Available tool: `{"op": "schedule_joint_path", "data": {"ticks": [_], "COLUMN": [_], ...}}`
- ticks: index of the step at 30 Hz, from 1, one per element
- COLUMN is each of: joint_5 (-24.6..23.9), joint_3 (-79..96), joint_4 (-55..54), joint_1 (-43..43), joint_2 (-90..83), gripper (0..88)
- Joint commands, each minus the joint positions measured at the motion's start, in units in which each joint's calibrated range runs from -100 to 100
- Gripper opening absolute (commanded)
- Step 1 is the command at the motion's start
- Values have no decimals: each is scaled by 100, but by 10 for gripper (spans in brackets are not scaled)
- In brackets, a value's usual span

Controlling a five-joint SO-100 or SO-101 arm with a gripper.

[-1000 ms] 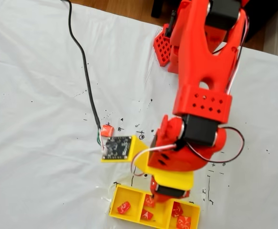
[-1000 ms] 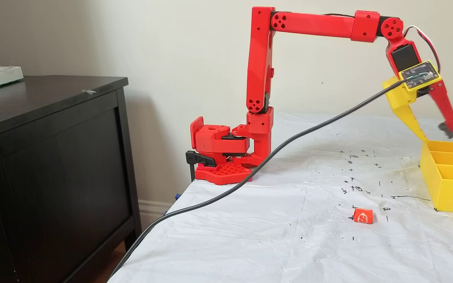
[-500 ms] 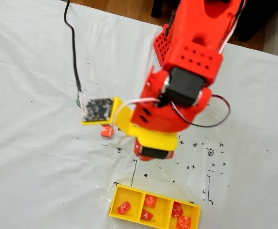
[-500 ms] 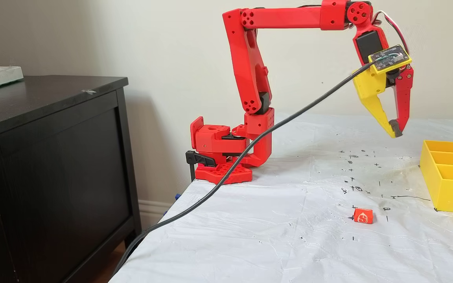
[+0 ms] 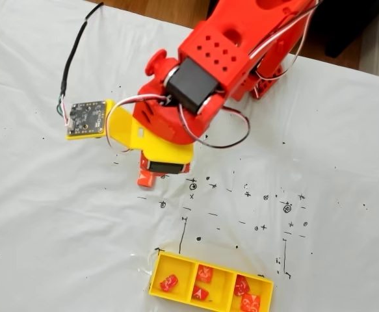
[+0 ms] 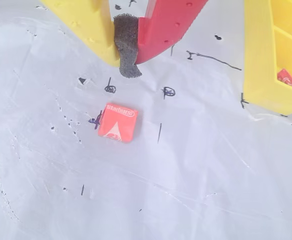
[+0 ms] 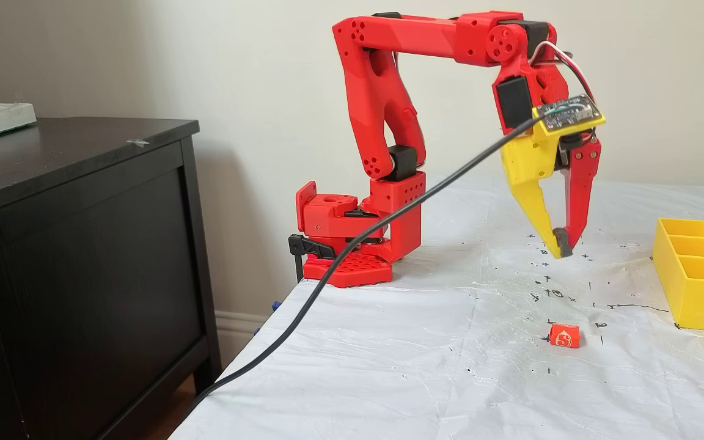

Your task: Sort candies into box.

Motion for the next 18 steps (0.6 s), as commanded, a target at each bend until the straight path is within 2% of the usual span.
{"op": "schedule_joint_path", "data": {"ticks": [1, 4, 6, 13, 18], "joint_5": [269, 332, 357, 513, 537], "joint_3": [-96, -187, -196, -87, -196], "joint_4": [-64, -89, -97, -138, -179], "joint_1": [361, 397, 406, 460, 469], "joint_2": [217, 523, 582, 726, 913], "gripper": [2, 19, 123, 262, 267]}}
